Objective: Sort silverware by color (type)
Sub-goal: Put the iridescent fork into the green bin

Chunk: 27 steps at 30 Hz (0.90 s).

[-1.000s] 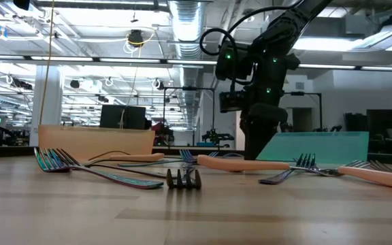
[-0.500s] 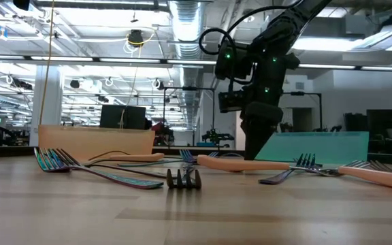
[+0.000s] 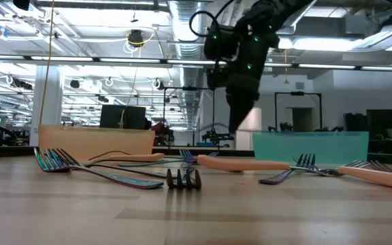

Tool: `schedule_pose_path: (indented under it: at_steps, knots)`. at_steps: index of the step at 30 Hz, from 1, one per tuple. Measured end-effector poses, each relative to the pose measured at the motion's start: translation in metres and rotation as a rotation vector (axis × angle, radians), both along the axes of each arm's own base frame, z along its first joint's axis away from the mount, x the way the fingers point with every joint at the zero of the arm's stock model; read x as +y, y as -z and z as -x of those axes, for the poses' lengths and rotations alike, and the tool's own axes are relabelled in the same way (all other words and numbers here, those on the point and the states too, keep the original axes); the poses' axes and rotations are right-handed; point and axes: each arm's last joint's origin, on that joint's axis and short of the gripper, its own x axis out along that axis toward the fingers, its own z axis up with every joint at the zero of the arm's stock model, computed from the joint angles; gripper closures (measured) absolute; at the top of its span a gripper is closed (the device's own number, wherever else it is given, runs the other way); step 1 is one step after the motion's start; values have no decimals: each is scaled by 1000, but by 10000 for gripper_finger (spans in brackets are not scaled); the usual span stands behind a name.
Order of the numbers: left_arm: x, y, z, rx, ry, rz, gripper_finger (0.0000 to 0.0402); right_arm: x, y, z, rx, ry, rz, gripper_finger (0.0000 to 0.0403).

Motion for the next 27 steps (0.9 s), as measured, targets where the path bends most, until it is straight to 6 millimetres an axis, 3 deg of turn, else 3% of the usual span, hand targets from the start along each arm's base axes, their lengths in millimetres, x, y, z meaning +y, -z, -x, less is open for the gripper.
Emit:
schedule_pose_path:
  at_steps: [8, 13, 16, 23, 27]
  knots:
    - [0, 0, 0, 1, 0, -1, 205, -38, -60, -1, -64, 15, 30, 361]
    - [0, 0, 0, 4, 0, -3, 205, -62, -100, 13, -75, 37, 45, 361]
    - [0, 0, 0, 8, 0, -6, 205, -74, -122, 30, -116, 76, 70, 361]
    - [0, 1, 0, 13, -1, -9, 205, -91, -173, 93, -191, 217, 125, 361]
    - [0, 1, 0, 15, -2, -10, 205, -95, -190, 126, -186, 306, 181, 361]
